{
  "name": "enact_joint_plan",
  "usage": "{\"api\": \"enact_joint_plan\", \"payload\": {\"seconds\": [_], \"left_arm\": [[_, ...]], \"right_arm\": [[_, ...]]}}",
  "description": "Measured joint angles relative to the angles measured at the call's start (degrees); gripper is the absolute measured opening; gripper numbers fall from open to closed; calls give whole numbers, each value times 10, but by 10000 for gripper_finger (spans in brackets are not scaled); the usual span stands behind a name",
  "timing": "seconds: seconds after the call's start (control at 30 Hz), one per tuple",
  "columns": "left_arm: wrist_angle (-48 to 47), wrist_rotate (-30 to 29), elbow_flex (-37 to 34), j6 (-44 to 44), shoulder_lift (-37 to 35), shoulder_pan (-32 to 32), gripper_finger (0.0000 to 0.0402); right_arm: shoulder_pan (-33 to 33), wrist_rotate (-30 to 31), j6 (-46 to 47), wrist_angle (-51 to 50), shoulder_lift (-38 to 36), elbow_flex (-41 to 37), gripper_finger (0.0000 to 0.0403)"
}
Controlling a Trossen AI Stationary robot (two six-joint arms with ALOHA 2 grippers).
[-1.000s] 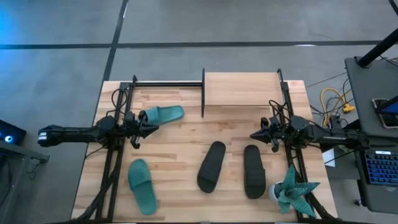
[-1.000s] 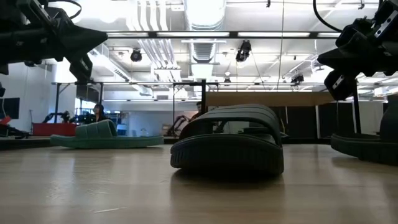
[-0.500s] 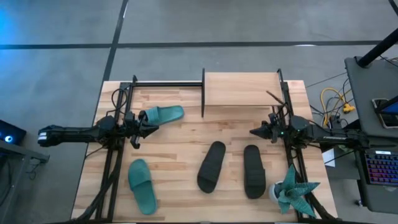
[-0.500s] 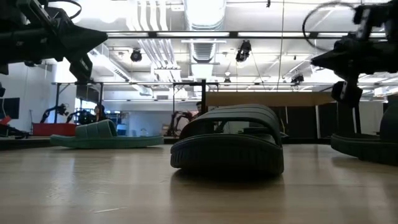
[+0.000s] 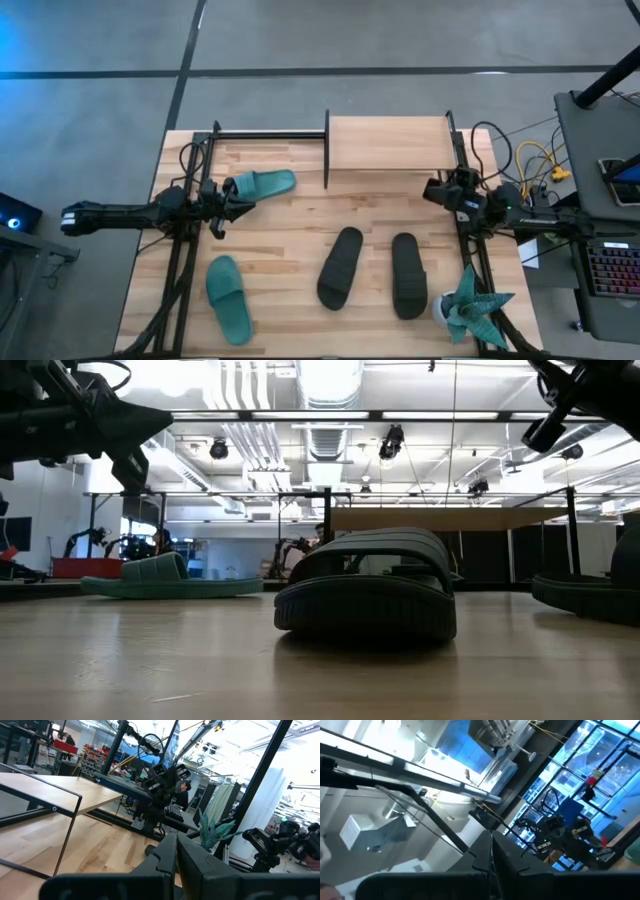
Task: Pick and place slides into the shelf
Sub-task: Put the right black slipper on the shelf
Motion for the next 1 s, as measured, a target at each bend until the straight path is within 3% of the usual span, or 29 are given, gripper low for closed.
{"api": "enact_joint_plan", "payload": {"seconds": [0.2,0.43,0.57,0.67,0.83,1.0], "left_arm": [[6,0,0,0,0,0,0],[77,0,0,0,0,0,0],[100,0,0,0,0,0,0],[109,0,0,-1,0,0,0],[109,0,0,-1,0,0,0],[106,0,0,-1,0,0,0]], "right_arm": [[11,5,39,14,46,30,9],[26,31,-168,14,205,165,9],[20,42,-185,-28,286,244,9],[18,41,-188,-117,324,297,9],[21,33,-153,-360,367,376,9],[23,-59,-115,-619,413,436,9]]}}
